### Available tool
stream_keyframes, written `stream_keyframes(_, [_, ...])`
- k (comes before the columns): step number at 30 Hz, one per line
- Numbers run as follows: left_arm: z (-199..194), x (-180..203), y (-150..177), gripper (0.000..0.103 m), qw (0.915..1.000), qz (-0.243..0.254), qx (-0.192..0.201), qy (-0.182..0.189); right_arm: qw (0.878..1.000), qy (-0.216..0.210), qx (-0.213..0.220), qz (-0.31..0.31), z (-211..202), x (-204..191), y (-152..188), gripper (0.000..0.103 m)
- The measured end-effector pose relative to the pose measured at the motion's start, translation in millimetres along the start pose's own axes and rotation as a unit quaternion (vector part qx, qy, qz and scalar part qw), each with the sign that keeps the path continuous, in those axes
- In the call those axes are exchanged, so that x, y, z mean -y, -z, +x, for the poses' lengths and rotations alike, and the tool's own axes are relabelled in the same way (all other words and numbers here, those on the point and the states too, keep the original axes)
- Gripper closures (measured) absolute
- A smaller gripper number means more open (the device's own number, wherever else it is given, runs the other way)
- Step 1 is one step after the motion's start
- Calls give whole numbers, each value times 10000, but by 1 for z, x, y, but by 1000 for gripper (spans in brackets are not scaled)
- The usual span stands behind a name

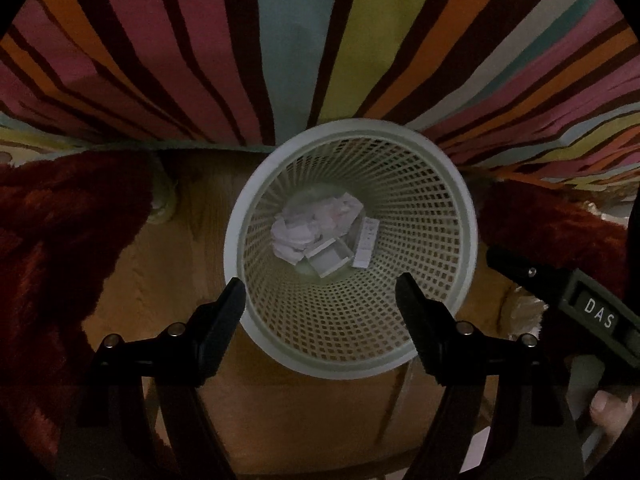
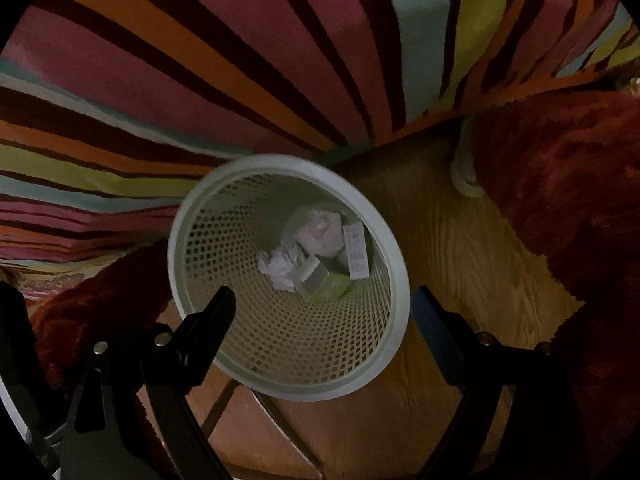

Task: Collect trash
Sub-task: 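Move both tools up from the wastebasket toward the trash on the bed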

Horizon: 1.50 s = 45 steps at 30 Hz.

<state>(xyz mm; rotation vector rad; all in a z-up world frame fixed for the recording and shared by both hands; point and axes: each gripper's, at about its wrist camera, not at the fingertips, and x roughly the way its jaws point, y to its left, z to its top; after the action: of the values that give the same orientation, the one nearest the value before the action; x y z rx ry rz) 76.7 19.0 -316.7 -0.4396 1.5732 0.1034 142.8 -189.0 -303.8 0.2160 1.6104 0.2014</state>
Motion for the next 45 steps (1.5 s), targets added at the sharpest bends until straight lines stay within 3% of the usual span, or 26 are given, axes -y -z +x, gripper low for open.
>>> stream_keyframes(3, [-15, 4, 4, 27, 9997, 81, 199, 127, 9995, -56, 264, -158, -18, -5, 2, 18])
stream_keyframes(8, [-52, 18, 7, 27, 9948, 475, 898, 99, 9953, -271, 765, -525, -53, -21, 7, 18])
stream_keyframes(11, [-79, 23, 9, 27, 9885, 734, 1321, 97, 9878, -286, 1261, -869, -83, -32, 11, 18])
stream_keyframes(14, [-107, 25, 9, 27, 9808, 887, 1728, 145, 9722, -307, 1952, -1256, -118, -45, 12, 18])
stream_keyframes(19, [-165, 17, -1, 27, 9590, 928, 2667, 225, 9434, -468, 2843, -1645, -158, -59, 10, 18])
stream_keyframes(24, [-219, 10, -20, 27, 9295, 1198, 3484, 146, 9240, -673, 3261, -1881, -183, -71, 0, 18])
stream_keyframes(26, [-234, 10, -33, 27, 9227, 1293, 3630, 94, 9195, -700, 3335, -1960, -188, -78, -8, 18])
stream_keyframes(33, [-265, 12, -82, 27, 9136, 1335, 3823, 375, 9127, -845, 3415, -2078, -194, -109, -35, 18])
stream_keyframes(45, [-270, 17, -165, 27, 9143, 1335, 3794, 468, 9136, -848, 3236, -2312, -184, -134, -68, 18])
